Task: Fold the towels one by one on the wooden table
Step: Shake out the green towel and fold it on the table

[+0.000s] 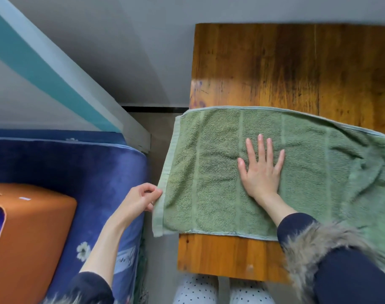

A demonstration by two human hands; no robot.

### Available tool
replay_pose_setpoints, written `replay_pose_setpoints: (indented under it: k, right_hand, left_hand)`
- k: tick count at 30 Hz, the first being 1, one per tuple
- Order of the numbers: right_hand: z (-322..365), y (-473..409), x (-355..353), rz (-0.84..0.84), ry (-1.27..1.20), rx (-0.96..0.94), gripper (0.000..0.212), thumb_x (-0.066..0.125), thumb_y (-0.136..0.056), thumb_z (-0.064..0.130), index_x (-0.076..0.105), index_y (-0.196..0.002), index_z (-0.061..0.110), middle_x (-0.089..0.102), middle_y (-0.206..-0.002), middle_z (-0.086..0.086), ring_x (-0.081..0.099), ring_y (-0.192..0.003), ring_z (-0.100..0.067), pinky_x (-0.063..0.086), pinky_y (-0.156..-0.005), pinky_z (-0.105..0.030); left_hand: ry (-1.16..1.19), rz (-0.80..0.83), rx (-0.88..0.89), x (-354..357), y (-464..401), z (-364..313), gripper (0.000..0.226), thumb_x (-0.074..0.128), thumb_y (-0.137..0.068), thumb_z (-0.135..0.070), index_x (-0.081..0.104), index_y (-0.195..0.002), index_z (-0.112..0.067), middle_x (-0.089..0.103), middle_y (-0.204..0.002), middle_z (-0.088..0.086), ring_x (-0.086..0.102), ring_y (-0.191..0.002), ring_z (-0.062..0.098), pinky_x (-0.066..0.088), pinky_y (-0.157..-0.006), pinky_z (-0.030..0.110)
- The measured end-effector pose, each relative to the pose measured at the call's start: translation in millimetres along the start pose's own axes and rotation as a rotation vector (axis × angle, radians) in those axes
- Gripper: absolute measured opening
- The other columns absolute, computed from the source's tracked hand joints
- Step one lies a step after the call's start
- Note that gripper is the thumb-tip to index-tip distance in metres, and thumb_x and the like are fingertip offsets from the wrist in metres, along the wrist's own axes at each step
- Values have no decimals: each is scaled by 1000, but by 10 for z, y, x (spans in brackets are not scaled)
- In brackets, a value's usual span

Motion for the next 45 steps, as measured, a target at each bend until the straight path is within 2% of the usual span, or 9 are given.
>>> replay_pose_setpoints:
  k: [4, 7, 12, 18, 21, 28, 35, 40, 45]
  right_hand:
    - [16, 10, -7, 49, -3, -14, 60, 8, -93, 53, -13, -144, 30, -21, -153, -1, -19, -142, -21, -11, -113, -55]
    - [33, 4, -44, 94, -29, -30, 63, 13, -93, 55, -8, -147, 30, -21, -153, -1, -21, -141, -20, -16, -111, -53]
    - [-63, 168, -163, 100, -121, -69, 61, 21, -95, 53, 2, -148, 30, -13, -155, 1, -15, -142, -16, -16, -111, -51]
    - [-523, 569, -285, 41, -207, -26, 57, 33, -96, 42, 15, -148, 27, 2, -157, 0, -7, -144, -14, -14, -113, -50]
    - [-945, 728, -467, -91, -289, 39, 49, 46, -95, 29, 36, -142, 17, 27, -152, -5, 13, -144, -19, -6, -115, -51]
    - [-2298, 1158, -774, -360, -466, 414, 27, 52, -91, 13, 59, -116, 7, 60, -118, -11, 52, -114, -30, 35, -98, -44]
    - [-3409, 1458, -227, -126, -733, 952, 46, 60, -88, 31, 48, -122, 4, 50, -122, -15, 48, -113, -31, 38, -92, -38]
    - [-3533, 1352, -75, 26, -799, 899, 20, 58, -90, 27, 61, -99, 9, 65, -96, -7, 58, -89, -26, 40, -73, -28]
    - [-3877, 1175, -567, -280, -804, 797, 9, 52, -93, 21, 54, -93, 12, 58, -85, -2, 54, -78, -21, 32, -62, -26]
  left_hand:
    - [-92, -130, 11, -106, 51, 64, 14, 50, -94, -24, 52, -87, -13, 67, -62, 5, 65, -50, 23, 53, -55, 23]
    - [-341, -253, 51, -141, 33, 71, 5, 46, -93, -23, 51, -93, -24, 66, -79, -4, 64, -78, 21, 49, -76, 35]
    - [-552, -403, 187, 44, 72, -189, 27, 47, -93, -20, 51, -119, -16, 54, -111, 3, 53, -92, 17, 40, -78, 30]
    - [-643, -381, 547, 841, 201, -903, 30, 53, -88, -5, 56, -118, -4, 51, -121, 14, 47, -114, 30, 39, -97, 37]
    - [-775, -341, 674, 1365, 217, -1164, 33, 57, -84, -2, 58, -117, -3, 53, -126, 18, 47, -119, 35, 39, -99, 50]
    - [-1033, -23, 737, 2716, 144, -1316, 50, 42, -95, -34, 33, -143, -24, 13, -157, 1, 2, -145, 21, -2, -113, 56]
    - [-1242, 107, 749, 3715, 89, -1463, 55, 34, -97, -42, 14, -147, -32, -6, -158, -2, -13, -144, 23, -7, -109, 61]
    - [-1349, 81, 646, 3918, 57, -1474, 59, 38, -96, -39, 10, -147, -32, -7, -158, 2, -10, -144, 29, 2, -106, 68]
    - [-1400, -32, 640, 3942, 139, -1707, 47, 41, -95, -26, 32, -141, -23, 21, -151, 10, 16, -140, 31, 17, -108, 63]
Point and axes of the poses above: each hand's wrist, its own y-axis away from the middle knuckle, its own x-axis out of the palm, z = x × y, the point moved 9 cm from there along -y, towards the middle knuckle
